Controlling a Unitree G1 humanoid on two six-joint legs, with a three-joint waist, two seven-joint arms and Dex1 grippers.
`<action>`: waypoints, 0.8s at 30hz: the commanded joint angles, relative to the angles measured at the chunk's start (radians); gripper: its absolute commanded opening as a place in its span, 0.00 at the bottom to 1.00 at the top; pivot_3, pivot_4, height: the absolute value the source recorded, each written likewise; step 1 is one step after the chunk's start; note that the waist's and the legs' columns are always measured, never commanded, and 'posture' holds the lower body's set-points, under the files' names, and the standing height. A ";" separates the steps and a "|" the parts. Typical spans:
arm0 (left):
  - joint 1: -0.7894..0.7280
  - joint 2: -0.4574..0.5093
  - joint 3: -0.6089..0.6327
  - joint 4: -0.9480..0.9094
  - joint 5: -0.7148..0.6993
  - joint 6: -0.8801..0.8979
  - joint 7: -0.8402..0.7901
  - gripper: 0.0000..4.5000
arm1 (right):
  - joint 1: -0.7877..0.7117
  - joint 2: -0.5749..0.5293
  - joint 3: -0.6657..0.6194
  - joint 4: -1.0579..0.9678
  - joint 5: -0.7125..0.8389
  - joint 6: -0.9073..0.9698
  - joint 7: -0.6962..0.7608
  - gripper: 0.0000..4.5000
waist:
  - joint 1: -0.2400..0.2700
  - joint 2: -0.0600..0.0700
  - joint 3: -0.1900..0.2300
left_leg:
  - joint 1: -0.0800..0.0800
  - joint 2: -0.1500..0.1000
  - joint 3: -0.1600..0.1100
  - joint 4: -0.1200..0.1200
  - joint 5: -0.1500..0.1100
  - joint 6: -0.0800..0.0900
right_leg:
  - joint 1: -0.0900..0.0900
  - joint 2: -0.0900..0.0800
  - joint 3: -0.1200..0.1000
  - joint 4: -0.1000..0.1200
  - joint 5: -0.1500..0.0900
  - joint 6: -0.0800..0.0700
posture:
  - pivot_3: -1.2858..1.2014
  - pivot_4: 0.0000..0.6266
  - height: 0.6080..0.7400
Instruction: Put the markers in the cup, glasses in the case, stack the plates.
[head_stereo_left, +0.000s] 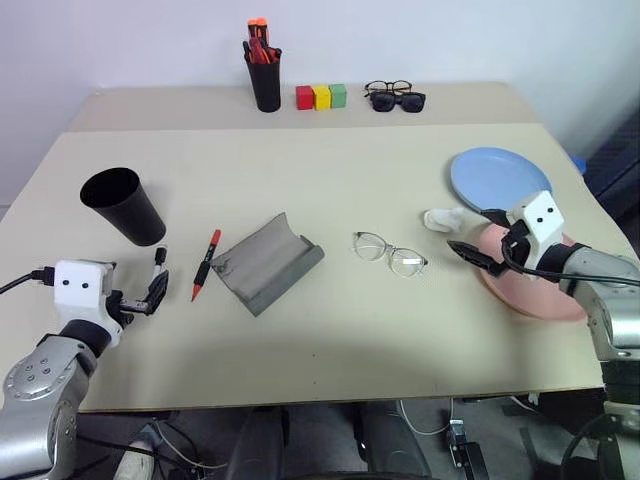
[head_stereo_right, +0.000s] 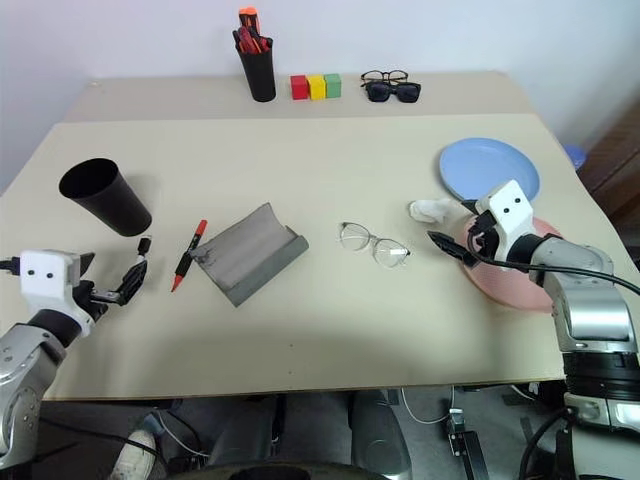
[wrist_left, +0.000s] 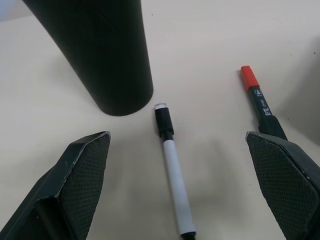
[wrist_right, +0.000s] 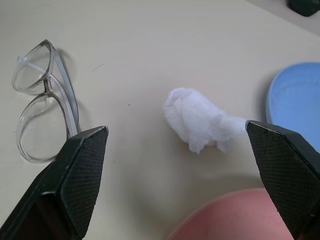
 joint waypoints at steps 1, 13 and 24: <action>-0.013 -0.008 -0.010 -0.020 0.019 -0.011 0.021 0.99 | -0.033 0.023 0.027 -0.045 0.001 -0.016 -0.006 1.00 | 0.000 0.000 0.000 | 0.000 0.000 0.000 0.000 0.000 0.000 | 0.000 0.000 0.000 0.000 0.000 0.000 | 0.52 0.24 1.00; -0.146 -0.029 0.002 0.020 0.032 0.209 0.183 0.99 | -0.103 0.144 0.160 -0.201 0.010 0.041 -0.037 1.00 | -0.002 0.000 0.000 | 0.001 0.000 -0.001 0.001 0.000 0.000 | 0.000 0.001 0.000 0.002 0.001 0.002 | 0.52 0.24 1.00; -0.479 -0.031 -0.008 0.178 0.038 0.644 0.333 0.99 | -0.090 0.409 0.427 -0.395 -0.087 0.113 -0.222 1.00 | 0.004 -0.003 -0.002 | 0.001 -0.001 -0.002 0.002 0.000 -0.001 | 0.001 0.001 -0.001 0.004 0.003 0.006 | 0.52 0.24 1.00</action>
